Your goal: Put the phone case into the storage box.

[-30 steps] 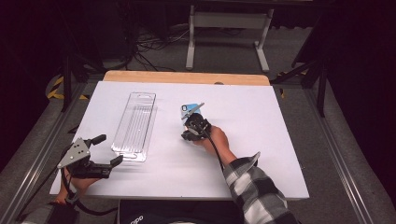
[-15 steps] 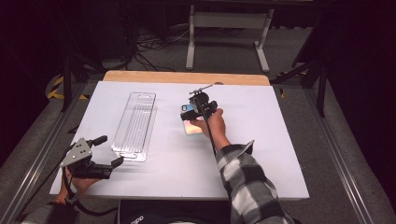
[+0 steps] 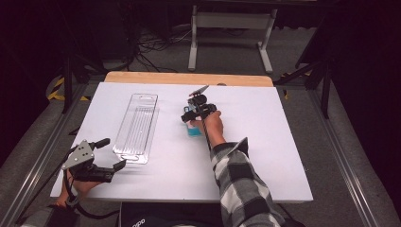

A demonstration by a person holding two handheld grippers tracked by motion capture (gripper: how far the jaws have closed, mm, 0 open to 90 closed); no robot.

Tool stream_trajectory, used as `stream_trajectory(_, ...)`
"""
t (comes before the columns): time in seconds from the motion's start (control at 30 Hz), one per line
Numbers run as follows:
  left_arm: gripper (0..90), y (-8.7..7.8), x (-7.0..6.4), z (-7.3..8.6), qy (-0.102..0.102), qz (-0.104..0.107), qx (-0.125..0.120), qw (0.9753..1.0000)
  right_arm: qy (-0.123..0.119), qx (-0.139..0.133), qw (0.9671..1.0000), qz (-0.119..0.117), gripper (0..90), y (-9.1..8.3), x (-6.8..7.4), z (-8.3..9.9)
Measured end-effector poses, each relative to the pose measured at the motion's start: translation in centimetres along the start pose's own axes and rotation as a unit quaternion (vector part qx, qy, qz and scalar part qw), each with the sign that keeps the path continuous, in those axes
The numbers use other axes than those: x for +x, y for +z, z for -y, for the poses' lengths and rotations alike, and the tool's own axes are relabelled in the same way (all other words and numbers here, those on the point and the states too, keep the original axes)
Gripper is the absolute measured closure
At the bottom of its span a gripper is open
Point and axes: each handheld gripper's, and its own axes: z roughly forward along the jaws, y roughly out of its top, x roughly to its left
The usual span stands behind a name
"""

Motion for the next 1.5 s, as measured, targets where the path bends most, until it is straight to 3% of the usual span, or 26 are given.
stream_trajectory(0.1, 4.7, 0.1, 0.0, 0.0, 0.001, 0.003, 0.001, 1.0, 0.003, 0.003, 1.0, 0.005, 5.8, 0.3, 0.0, 0.2)
stream_trajectory(0.27, 4.8, 0.2, -0.2, 0.0, 0.004, 0.004, 0.005, 1.0, -0.019, 0.011, 0.9992, 0.033, 6.4, 0.6, 0.8, 0.2)
stream_trajectory(0.43, 4.9, 0.2, -0.2, 0.0, 0.004, 0.006, 0.005, 1.0, -0.019, 0.014, 0.999, 0.037, 12.1, 0.4, 1.0, 0.1)
stream_trajectory(0.47, 4.9, 0.1, -0.2, 0.0, 0.003, 0.005, 0.005, 1.0, -0.019, 0.014, 0.9991, 0.035, 16.8, 0.2, 1.2, 0.1)
stream_trajectory(0.73, 5.0, 0.3, -0.2, -0.1, 0.007, 0.003, 0.006, 0.9999, -0.029, 0.006, 0.9985, 0.047, 17.2, 0.0, 1.5, 0.3)
stream_trajectory(0.8, 5.0, 0.3, -0.2, -0.1, 0.008, 0.003, 0.006, 0.9999, -0.036, -0.003, 0.9978, 0.055, 17.2, -0.2, 1.7, 0.4)
stream_trajectory(1.0, 5.4, 0.2, -0.2, -0.1, 0.007, 0.004, 0.004, 1.0, -0.04, -0.045, 0.997, 0.05, 17.2, -1.6, 1.8, 0.8)
stream_trajectory(1.2, 5.4, 0.3, -0.2, -0.2, 0.0, 0.009, 0.008, 0.9999, -0.054, -0.111, 0.9914, 0.044, 17.2, -4.1, 1.9, 2.0)
stream_trajectory(1.5, 5.5, 0.6, -0.6, -0.6, 0.004, 0.011, 0.005, 0.9999, -0.064, -0.165, 0.9836, 0.035, 17.2, -6.7, 1.6, 4.7)
